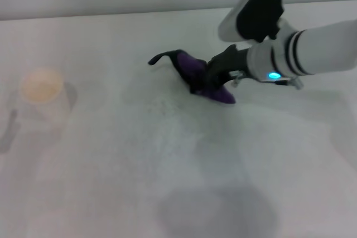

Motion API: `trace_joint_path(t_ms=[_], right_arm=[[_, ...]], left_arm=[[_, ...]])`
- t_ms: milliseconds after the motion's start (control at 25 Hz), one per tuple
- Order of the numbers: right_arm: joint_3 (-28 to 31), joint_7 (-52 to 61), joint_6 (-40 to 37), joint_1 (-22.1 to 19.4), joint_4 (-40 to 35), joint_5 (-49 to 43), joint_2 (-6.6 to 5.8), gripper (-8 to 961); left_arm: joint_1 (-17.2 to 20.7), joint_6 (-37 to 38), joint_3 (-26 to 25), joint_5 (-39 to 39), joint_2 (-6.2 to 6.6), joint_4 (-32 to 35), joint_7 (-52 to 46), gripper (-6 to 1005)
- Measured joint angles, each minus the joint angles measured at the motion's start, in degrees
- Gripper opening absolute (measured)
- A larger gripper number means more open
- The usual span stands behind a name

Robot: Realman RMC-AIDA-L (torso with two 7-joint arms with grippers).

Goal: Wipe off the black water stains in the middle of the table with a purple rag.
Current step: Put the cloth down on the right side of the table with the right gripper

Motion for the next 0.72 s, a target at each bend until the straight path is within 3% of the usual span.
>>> trace_joint_path(t_ms=[200,640,720], right_arm=[[5.34,-5.42,5.63,-3.02,4.39,-0.37,0.08,111],[5.44,-5.81,7.11,-2.94,4.5,-3.79,0.47,122],[5.44,-5.65,6.59,-2.97,4.49,-3.91,0.48,176]], left_arm=[[-0.08,-0.03,0.0,0.0,0.12,0.1,0.16,887],[-0.52,-0.04,0.0,0.0,0.28,0.3,0.26,887],[-0.52,-0.04,0.0,0.0,0.32,0.3,0.26,887]])
